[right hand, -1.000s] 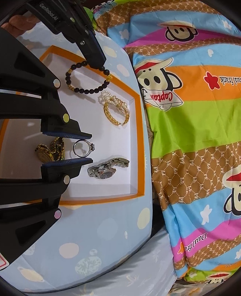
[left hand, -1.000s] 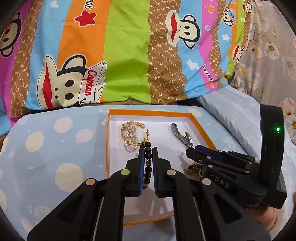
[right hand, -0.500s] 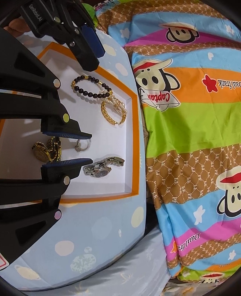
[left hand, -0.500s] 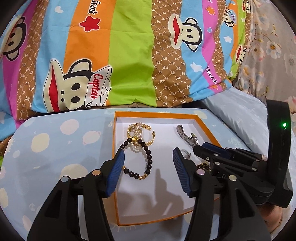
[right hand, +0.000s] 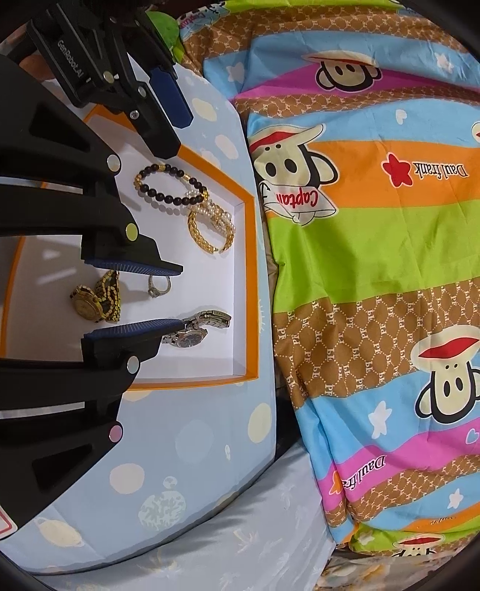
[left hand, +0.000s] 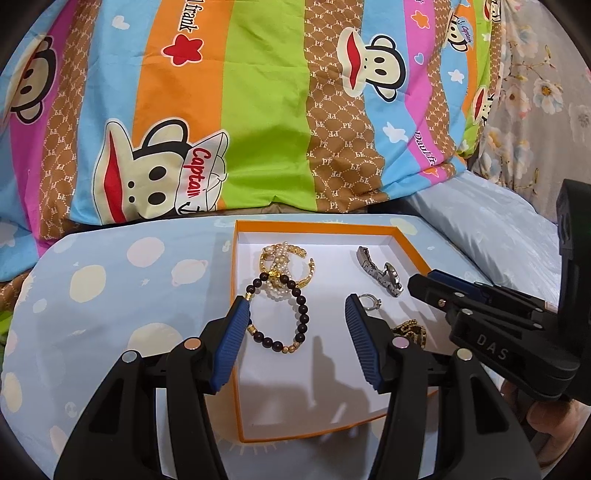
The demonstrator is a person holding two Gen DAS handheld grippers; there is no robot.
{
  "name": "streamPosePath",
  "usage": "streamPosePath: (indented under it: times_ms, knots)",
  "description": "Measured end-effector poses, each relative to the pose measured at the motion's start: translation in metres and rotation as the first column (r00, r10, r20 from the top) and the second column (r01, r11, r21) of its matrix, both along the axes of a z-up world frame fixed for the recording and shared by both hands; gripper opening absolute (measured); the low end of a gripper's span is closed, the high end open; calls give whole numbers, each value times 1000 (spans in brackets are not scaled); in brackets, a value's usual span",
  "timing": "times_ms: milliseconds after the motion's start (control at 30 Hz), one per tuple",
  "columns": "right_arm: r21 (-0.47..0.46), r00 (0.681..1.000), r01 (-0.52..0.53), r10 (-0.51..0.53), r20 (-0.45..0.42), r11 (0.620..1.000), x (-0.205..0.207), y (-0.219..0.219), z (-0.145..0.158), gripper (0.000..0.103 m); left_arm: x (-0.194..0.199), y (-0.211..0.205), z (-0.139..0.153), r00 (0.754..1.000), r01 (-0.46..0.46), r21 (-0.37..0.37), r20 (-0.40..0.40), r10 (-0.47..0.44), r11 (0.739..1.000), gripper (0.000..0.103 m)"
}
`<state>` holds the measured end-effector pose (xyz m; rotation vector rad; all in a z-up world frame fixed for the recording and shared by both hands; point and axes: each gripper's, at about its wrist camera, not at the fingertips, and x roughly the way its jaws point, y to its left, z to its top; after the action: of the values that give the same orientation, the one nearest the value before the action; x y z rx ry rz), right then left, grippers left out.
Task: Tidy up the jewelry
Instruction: 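Open both tools to release the bracelet and ring inside the box, then withdraw both tools from the box toward the gold earrings on the sheet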
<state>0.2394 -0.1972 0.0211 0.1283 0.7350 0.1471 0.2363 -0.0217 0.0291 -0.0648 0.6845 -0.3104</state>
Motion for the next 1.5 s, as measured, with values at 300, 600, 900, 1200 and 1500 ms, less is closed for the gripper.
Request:
streamPosePath:
  times_ms: [300,600,900,1200,1500]
  knots:
    - [1,1000,9,-9,24,1000,-46,-4,13,31,-21,12,4,1000,-31,1,3,31,1000,52]
    - [17,1000,-10,10,-5,1000,-110,2,3,31,-61,35,5,999,-37,-19,-29,36,999,52]
    - [36,998,-50,52,-47,998,-159,22,-13,31,-101,61,-10,994,-73,1,-77,73,997,52]
    - [59,996,-54,58,-72,997,-183,28,-24,31,-137,62,-24,990,-11,-15,-138,9,1000,52]
    - [50,995,-68,72,-71,996,-195,36,-23,32,-146,35,-37,984,36,50,-178,-27,998,52]
